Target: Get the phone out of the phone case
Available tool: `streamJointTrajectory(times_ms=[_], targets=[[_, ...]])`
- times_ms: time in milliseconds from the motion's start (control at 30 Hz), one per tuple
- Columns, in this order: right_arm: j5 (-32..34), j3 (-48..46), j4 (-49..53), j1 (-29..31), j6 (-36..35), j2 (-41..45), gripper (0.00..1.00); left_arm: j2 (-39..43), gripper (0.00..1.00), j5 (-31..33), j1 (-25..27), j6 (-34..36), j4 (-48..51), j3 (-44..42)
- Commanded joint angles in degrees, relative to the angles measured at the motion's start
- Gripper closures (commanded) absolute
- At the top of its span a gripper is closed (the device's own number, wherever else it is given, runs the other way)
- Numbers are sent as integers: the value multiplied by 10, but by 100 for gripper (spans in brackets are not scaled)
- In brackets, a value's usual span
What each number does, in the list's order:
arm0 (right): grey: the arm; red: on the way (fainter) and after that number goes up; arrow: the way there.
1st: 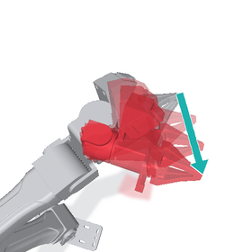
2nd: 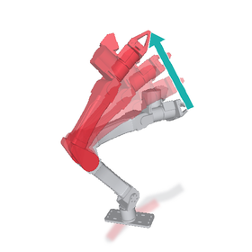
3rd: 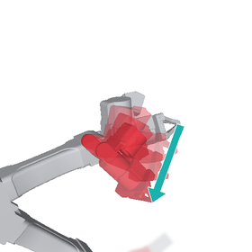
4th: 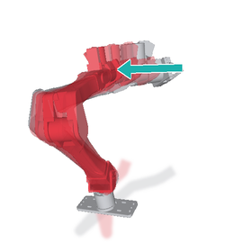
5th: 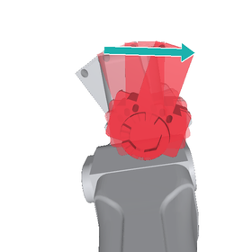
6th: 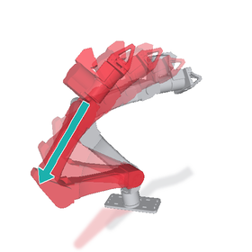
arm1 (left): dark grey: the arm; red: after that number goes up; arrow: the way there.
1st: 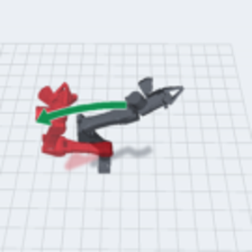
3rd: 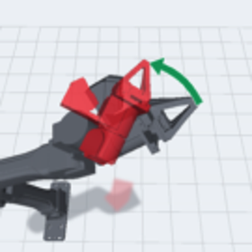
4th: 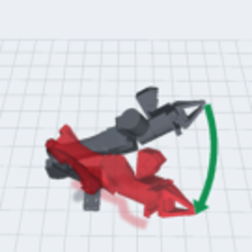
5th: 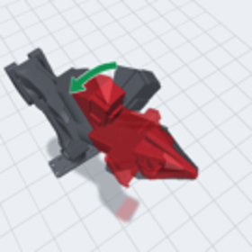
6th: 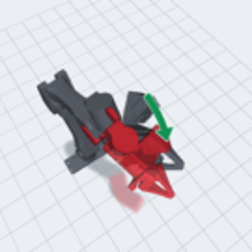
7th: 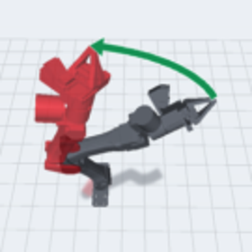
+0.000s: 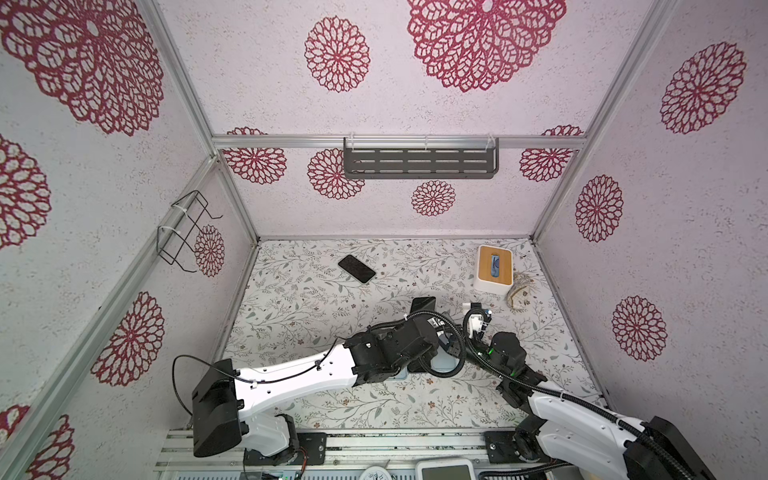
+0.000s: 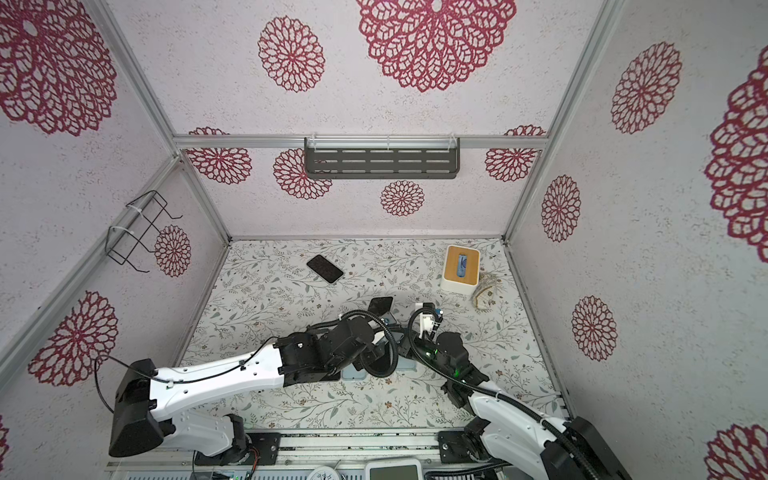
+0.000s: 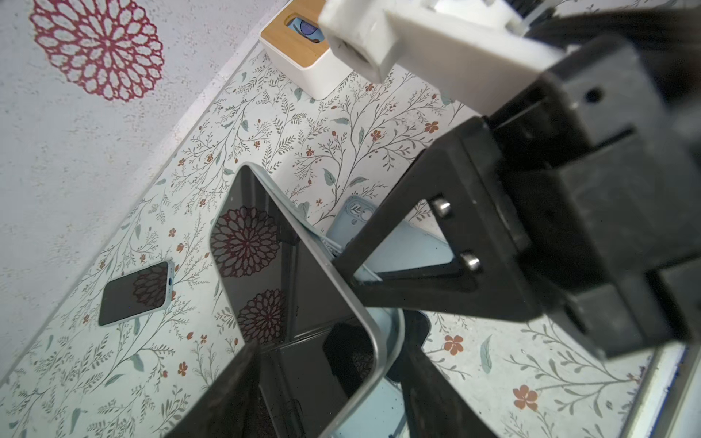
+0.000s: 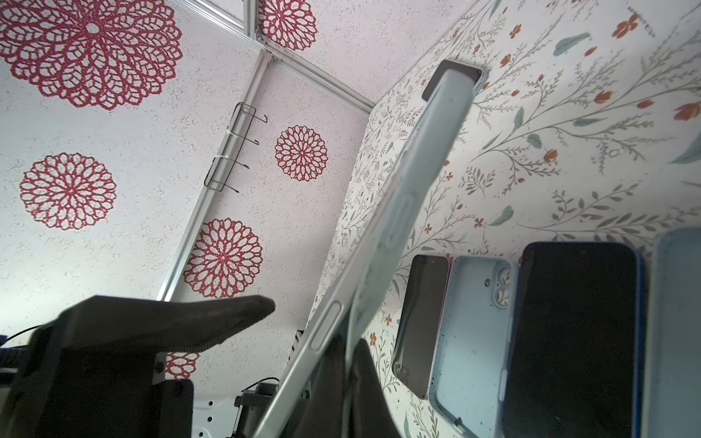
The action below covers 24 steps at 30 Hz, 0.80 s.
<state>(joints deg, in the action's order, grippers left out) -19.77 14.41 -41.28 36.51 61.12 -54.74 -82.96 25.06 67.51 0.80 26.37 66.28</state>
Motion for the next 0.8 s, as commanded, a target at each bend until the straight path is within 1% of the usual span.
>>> streamJointTrajectory(times_ms=[0, 167, 300, 433, 600, 767], targets=[[-7, 15, -65, -3, 6, 19, 100, -11, 41, 30, 5, 26, -17, 16], [-11, 15, -68, -3, 8, 19, 100, -27, 50, 38, 5, 44, -31, 19], [-13, 16, -68, -4, 8, 18, 100, -34, 63, 40, 5, 53, -34, 22], [-13, 17, -69, -3, 8, 18, 100, -33, 74, 37, 6, 57, -44, 16], [-13, 16, -71, -4, 10, 17, 100, -28, 84, 34, 7, 63, -55, 6], [-15, 16, -72, -4, 11, 17, 100, -17, 91, 26, 7, 64, -69, -6]])
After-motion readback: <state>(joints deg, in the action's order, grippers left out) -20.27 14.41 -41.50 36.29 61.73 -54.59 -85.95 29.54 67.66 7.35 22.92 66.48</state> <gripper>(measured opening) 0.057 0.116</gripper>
